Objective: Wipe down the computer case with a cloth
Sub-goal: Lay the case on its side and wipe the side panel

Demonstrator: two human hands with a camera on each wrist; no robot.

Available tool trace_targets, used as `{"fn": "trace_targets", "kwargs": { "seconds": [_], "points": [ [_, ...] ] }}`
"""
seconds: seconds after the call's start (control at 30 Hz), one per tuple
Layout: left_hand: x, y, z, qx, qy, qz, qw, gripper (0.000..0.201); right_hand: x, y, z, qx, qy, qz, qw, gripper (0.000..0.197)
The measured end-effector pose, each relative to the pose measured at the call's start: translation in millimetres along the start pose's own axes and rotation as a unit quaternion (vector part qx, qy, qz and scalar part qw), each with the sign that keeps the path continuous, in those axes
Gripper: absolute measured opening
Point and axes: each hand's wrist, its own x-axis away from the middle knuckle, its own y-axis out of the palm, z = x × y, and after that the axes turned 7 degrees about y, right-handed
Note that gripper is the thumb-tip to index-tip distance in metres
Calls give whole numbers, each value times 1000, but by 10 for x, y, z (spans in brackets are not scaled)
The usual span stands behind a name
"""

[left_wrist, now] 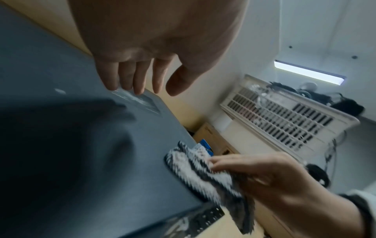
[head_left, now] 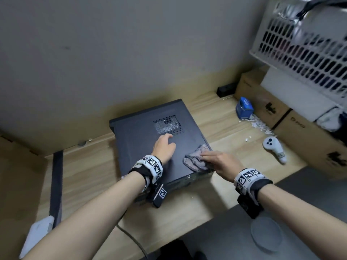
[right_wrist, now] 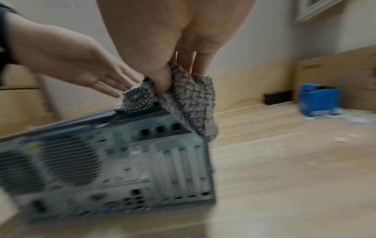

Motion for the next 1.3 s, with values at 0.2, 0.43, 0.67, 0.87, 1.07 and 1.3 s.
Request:
{"fn": "trace_targets", "kwargs": {
  "seconds": [0.2,0.43,0.67,0.87,1.07,1.3],
  "points": [
    [-405,288,401,-49,61,-62,995,50,-59,-313,519,-140,216,76,963,38],
    [-1005,458,623,-106,91,-89,986,54,-148,-280,789,-363,299,90,878,26],
    [-1348,745,663,-232,39,-133,963,83,-254,-245,928,-475,285,39,832,24],
    [-1329,993,634,-281,18,-126,951,99,-312,27,1203,-503,314,9,805,33],
    [-1347,930,633,-268,18,-129,955,74,-417,323,1354,-482,323,-54,813,48],
    [-1286,891,580,-238,12,-131,962,74,-443,561,1250,-423,305,-92,848,39]
  ]
}}
